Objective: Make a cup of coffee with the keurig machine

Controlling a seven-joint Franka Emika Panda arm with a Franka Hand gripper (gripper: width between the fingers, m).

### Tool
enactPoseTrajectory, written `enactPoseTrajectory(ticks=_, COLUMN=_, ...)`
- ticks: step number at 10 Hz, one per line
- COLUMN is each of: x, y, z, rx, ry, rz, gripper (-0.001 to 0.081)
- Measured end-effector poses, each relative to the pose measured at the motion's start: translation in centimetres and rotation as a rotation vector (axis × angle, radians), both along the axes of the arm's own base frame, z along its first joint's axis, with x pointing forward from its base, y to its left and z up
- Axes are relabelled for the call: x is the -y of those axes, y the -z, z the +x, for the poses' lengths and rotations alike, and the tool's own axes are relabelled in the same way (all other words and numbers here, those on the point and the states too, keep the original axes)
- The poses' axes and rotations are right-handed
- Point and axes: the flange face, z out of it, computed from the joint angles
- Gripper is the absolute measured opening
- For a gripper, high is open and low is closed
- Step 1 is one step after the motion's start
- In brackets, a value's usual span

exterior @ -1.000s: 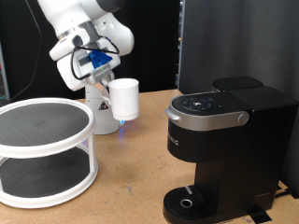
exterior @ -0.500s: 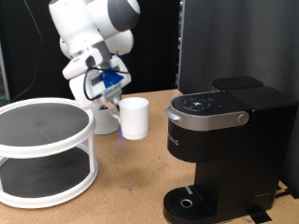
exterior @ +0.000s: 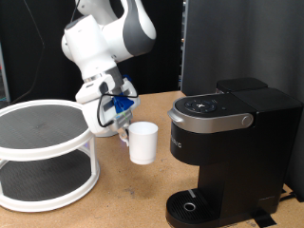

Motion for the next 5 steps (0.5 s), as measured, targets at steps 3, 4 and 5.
enactPoseTrajectory(ticks=3, x=0.2, y=3.2, z=-0.4, rx=-0.001, ry=-0.014, rz=-0.022, gripper=0.0070)
enactPoseTrajectory(ticks=4, x=0.6, y=4.2, z=-0.7, rx=-0.002, ry=-0.016, rz=-0.031, gripper=0.0070)
enactPoseTrajectory(ticks=5, x=0.8, y=5.2, z=-1.1, rx=-0.002, ry=-0.018, rz=-0.037, gripper=0.0071)
